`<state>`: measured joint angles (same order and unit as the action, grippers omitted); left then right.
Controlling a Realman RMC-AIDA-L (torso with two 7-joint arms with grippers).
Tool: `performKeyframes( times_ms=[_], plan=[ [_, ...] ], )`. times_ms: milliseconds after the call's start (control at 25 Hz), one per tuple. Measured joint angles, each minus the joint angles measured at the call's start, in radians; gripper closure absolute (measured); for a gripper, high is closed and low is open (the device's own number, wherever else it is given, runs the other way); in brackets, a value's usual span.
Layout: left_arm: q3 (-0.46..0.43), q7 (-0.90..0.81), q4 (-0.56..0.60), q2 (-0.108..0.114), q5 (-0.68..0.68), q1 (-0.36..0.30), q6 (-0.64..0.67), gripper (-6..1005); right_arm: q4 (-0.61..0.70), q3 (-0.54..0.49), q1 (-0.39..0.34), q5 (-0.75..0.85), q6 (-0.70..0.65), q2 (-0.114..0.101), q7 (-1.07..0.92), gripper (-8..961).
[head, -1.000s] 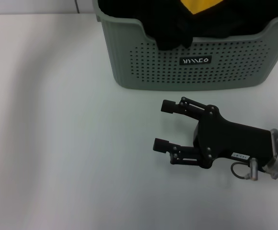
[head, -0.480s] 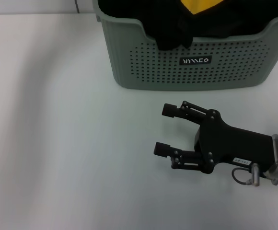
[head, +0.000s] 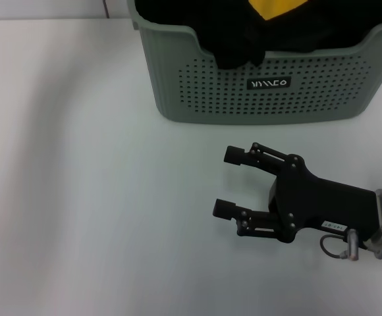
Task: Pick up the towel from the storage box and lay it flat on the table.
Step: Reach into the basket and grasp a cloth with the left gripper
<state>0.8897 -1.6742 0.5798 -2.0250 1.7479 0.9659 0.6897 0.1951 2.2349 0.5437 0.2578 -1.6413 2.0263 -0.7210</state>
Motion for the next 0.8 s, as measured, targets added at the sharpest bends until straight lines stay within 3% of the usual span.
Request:
performKeyframes(
  times_ms=[360,560,800],
  plan=[
    [0.000,-0.001,-0.016,0.000,0.000,0.024,-0.002,470,0.000,0.000,-0.009,-0.007,-0.002,0.000,-0.002,111],
    [0.000,0.027,-0.025,-0.012,0.004,0.029,0.003,476,0.000,0.000,-0.019,-0.008,-0.002,0.001,-0.002,112],
    [-0.001,0.043,-0.005,-0.028,-0.002,0.014,0.004,683,0.011,0.000,-0.038,-0.009,0.000,0.001,0.003,112]
  ],
)
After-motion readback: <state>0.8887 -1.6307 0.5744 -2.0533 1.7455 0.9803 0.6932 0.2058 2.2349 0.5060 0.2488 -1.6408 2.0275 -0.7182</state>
